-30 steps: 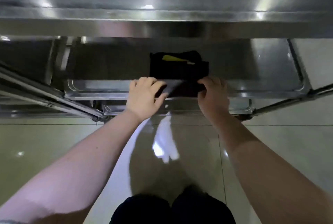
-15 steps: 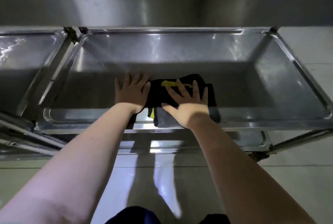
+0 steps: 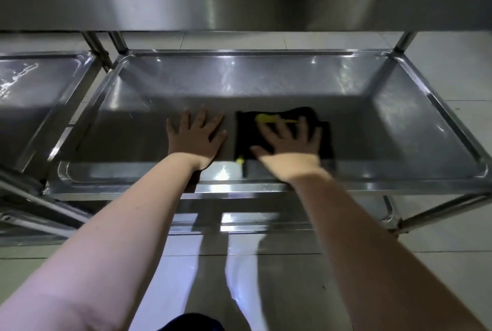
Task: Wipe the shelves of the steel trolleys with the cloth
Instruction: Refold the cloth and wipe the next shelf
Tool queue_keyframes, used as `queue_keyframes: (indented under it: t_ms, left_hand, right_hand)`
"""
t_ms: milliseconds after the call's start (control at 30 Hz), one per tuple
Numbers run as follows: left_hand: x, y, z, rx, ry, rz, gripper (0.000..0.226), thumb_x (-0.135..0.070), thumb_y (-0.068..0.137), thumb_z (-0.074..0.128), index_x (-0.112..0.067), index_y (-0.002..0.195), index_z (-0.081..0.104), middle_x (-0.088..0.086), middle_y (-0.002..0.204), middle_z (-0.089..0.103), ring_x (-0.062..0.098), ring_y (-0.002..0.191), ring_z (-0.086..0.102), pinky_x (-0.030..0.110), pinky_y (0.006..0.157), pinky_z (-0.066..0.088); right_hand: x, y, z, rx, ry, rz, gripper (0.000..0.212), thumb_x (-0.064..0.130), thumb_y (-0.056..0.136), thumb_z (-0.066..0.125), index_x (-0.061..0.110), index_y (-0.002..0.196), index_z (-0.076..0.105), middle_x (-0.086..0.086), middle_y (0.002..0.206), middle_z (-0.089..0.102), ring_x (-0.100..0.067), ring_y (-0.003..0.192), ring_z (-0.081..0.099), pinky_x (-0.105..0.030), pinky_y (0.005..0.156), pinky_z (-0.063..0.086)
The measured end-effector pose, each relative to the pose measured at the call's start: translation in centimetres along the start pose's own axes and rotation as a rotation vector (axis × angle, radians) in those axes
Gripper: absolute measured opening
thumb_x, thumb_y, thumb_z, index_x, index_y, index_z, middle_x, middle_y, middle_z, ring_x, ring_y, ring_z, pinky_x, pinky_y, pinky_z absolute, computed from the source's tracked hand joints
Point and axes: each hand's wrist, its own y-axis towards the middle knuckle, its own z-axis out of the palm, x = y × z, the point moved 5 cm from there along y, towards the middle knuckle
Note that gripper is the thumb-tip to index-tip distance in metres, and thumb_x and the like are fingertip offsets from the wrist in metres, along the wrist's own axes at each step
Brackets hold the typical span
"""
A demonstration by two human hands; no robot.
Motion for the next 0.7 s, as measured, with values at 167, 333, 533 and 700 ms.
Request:
queue_keyframes:
  t_ms: [167,333,533,700]
  left_hand:
    - [0.2,-0.1,-0.3,0.015,-0.018,0.015,0.055,-0.059,0.098,0.017,-0.048,0.152,0.010,-0.008,0.165,0.004,0.031,0.150,0.001,0.064,0.115,-0.001]
    - [-0.1,-0.1,-0.4,0.043,-0.028,0.008,0.057,-0.067,0.095,0.015,-0.052,0.150,0.012,-0.009,0.165,0.003,0.030,0.151,0.000,0.063,0.115,-0.002]
    - [-5.4,-0.1,-2.2,0.006,-0.008,0.093,0.053,-0.052,0.102,0.022,-0.041,0.153,0.018,-0.003,0.165,0.012,0.032,0.151,0.006,0.061,0.116,0.003]
    - [-18.1,0.8,-1.4,0.084,-0.061,0.265,0.051,-0.048,0.104,0.021,-0.038,0.154,0.018,-0.002,0.165,0.007,0.031,0.151,0.001,0.061,0.116,-0.001]
  right_hand:
    - [2.0,-1.0,-0.3,-0.029,0.015,-0.171,0.068,0.079,0.087,0.024,0.055,0.149,0.010,0.017,0.163,0.004,-0.034,0.150,-0.006,-0.062,0.115,-0.008]
    - [-14.7,-1.7,-1.3,0.043,0.000,0.156,0.072,0.081,0.084,0.024,0.057,0.148,0.004,0.021,0.162,-0.004,-0.027,0.150,-0.007,-0.057,0.118,-0.005]
    - [-19.2,-2.0,-1.1,0.071,0.010,0.297,0.070,0.082,0.085,0.018,0.057,0.148,-0.001,0.018,0.162,-0.009,-0.032,0.149,-0.014,-0.060,0.116,-0.006]
    - [-18.8,-2.1,-1.1,0.066,0.011,0.267,0.068,0.081,0.086,0.016,0.059,0.147,-0.004,0.017,0.162,-0.010,-0.035,0.148,-0.016,-0.064,0.114,-0.009]
